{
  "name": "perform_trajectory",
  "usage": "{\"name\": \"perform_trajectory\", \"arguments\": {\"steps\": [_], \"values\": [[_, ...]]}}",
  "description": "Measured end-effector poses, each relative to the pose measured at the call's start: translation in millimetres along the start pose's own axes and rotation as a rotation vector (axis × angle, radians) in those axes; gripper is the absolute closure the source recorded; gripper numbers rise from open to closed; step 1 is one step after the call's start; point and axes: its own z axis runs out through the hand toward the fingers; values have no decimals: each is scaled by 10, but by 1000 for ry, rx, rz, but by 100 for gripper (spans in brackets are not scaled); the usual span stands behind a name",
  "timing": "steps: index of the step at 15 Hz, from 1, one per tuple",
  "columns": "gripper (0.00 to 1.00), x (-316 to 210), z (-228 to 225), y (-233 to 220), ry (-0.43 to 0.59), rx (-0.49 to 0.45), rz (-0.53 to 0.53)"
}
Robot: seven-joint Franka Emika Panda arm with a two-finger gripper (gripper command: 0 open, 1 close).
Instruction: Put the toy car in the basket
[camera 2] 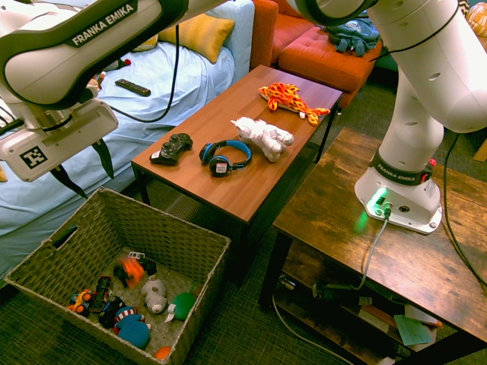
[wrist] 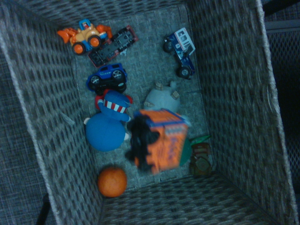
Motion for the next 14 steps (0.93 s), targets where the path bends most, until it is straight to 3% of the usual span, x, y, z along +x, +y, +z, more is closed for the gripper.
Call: {"name": "perform_trajectory", "arguments": {"steps": [4, 8, 14], "values": [[0, 232, -238, 161, -16, 45, 28], [0, 765, -563, 480, -95, 202, 81], [0, 1609, -221, 1101, -165, 370, 151]]}}
